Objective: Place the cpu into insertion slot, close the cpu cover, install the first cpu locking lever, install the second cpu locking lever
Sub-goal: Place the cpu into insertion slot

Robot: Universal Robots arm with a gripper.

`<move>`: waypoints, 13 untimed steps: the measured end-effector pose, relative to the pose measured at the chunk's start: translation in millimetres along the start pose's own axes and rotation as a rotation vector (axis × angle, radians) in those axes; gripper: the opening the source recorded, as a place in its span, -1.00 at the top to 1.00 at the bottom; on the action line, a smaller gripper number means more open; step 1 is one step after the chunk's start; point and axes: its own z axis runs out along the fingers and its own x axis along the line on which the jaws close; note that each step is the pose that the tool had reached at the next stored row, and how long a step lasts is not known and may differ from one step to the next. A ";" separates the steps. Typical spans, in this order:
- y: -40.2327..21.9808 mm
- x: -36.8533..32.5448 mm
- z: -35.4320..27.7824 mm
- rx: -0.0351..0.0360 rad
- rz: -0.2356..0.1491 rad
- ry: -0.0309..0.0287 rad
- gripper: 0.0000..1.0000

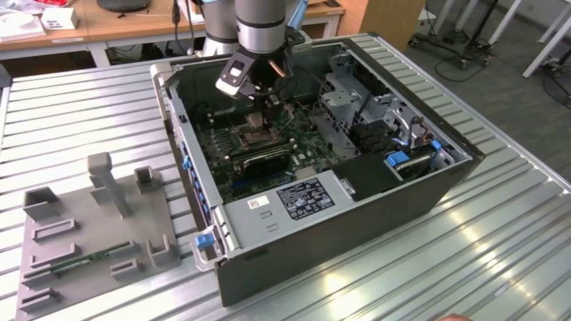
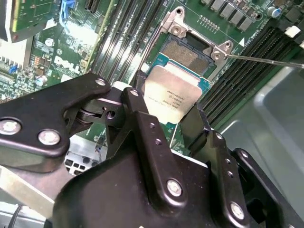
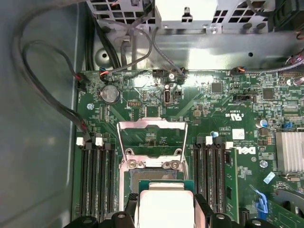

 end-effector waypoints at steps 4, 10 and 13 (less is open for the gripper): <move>-1.7 0.0 6.2 0.0000 0.000 0.0018 -0.08; -2.9 0.4 15.3 0.0001 0.000 0.0067 -0.08; -3.3 0.6 19.1 0.0003 0.001 0.0073 -0.08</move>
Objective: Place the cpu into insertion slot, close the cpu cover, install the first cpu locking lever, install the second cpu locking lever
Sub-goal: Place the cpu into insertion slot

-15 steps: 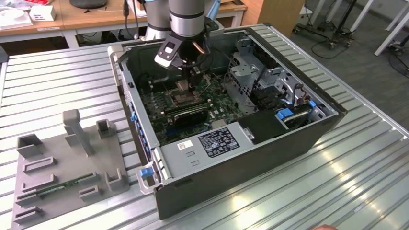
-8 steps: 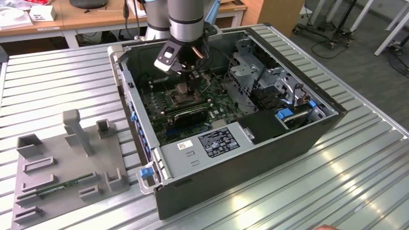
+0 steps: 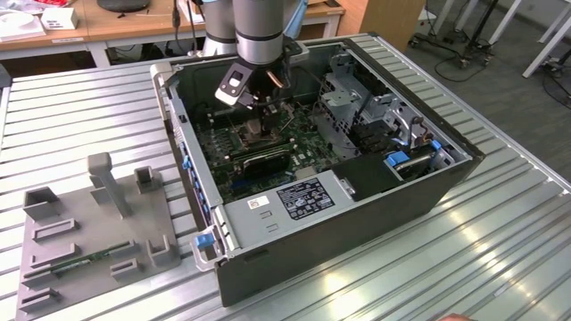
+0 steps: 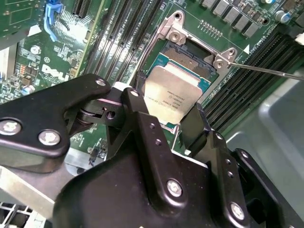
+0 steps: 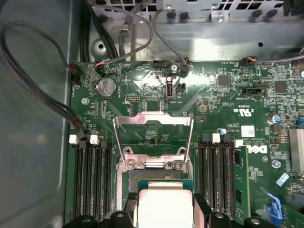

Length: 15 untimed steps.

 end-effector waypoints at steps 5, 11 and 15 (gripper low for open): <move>-0.2 0.0 1.9 0.0003 0.000 -0.0003 -0.08; -0.3 1.3 2.6 0.0000 0.000 0.0015 -0.08; -0.5 3.7 4.9 0.0000 0.000 0.0045 -0.08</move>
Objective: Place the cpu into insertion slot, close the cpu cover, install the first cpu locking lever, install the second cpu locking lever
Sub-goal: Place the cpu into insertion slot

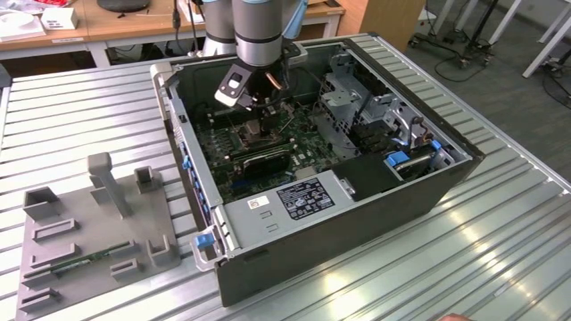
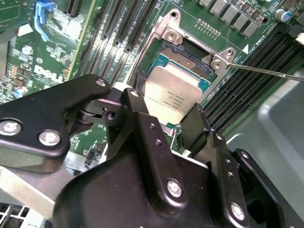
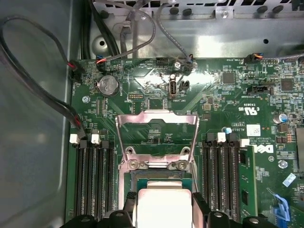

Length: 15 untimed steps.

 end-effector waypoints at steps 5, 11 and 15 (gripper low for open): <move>-0.4 1.4 4.2 0.0003 0.001 0.0077 -0.08; -1.1 1.6 11.7 0.0003 0.001 0.0097 -0.08; -1.1 1.6 12.0 0.0004 0.001 0.0096 -0.08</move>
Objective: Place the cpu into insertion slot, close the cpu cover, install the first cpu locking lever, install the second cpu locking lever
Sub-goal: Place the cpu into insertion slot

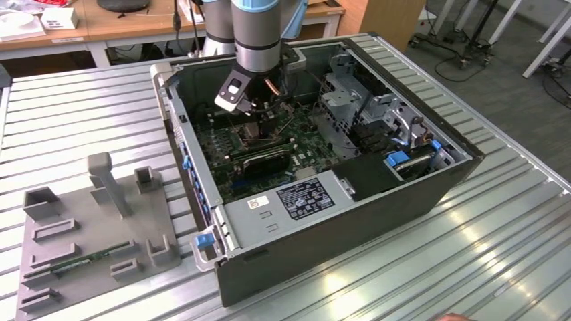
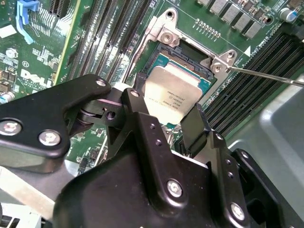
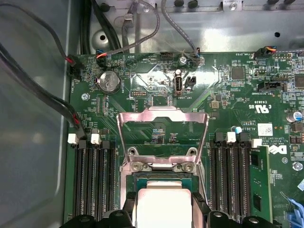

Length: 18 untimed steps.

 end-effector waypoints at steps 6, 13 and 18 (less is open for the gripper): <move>-0.7 0.6 2.5 -0.0001 0.000 0.0001 -0.08; -1.5 1.1 7.7 -0.0001 0.000 0.0001 -0.08; -1.8 0.9 10.0 0.0003 0.000 -0.0003 -0.08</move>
